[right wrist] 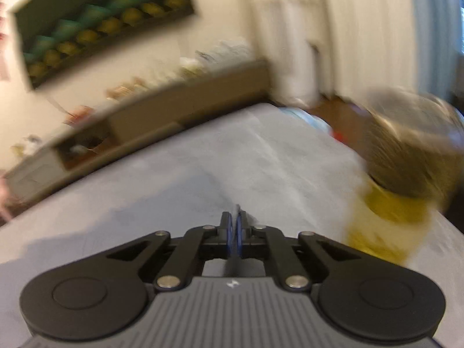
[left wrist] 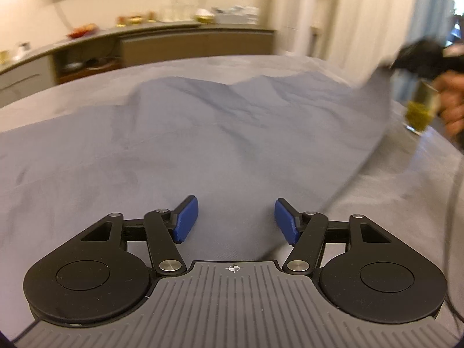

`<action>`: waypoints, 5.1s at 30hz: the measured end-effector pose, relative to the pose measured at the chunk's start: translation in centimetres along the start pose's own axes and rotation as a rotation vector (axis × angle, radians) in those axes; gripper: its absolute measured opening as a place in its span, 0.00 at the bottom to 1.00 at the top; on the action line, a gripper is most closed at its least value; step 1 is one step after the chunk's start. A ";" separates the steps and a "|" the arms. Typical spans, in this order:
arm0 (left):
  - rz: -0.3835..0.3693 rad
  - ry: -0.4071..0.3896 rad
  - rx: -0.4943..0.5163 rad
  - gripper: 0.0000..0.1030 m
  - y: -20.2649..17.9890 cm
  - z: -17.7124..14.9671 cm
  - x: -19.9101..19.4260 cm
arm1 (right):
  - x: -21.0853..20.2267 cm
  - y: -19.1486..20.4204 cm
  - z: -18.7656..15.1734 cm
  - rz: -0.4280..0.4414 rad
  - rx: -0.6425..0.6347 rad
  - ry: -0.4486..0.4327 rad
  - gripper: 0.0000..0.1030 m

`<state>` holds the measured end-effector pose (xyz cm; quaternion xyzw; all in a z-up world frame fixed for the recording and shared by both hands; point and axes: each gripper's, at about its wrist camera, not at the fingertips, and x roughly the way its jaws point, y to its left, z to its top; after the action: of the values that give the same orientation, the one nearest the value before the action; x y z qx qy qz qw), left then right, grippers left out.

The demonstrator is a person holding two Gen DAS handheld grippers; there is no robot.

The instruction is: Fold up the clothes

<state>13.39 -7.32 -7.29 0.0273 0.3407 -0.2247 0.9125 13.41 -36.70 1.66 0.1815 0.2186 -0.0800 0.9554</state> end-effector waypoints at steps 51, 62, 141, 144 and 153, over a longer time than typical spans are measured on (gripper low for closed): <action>-0.007 0.089 -0.063 0.57 -6.6 14.7 16.1 | 3.1 -4.9 -4.3 -0.078 0.050 0.231 0.12; -0.396 0.040 -0.372 0.74 -2.7 15.3 8.9 | -3.9 6.8 -8.3 0.118 -0.598 0.041 0.04; -0.118 0.127 -0.252 0.01 4.1 12.1 2.5 | -8.1 7.8 -6.6 0.608 -0.363 0.050 0.46; -0.087 0.169 -0.352 0.05 9.1 8.9 2.0 | -7.0 8.1 -6.8 0.641 -0.321 0.130 0.34; -0.007 0.154 -0.327 0.31 10.6 4.9 3.3 | -3.1 14.7 -13.7 0.467 -0.553 0.355 0.21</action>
<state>23.14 -0.06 -6.66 -0.1055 0.4415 -0.1668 0.8753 8.76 -17.68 -3.87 -0.0268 0.3467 0.2336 0.9080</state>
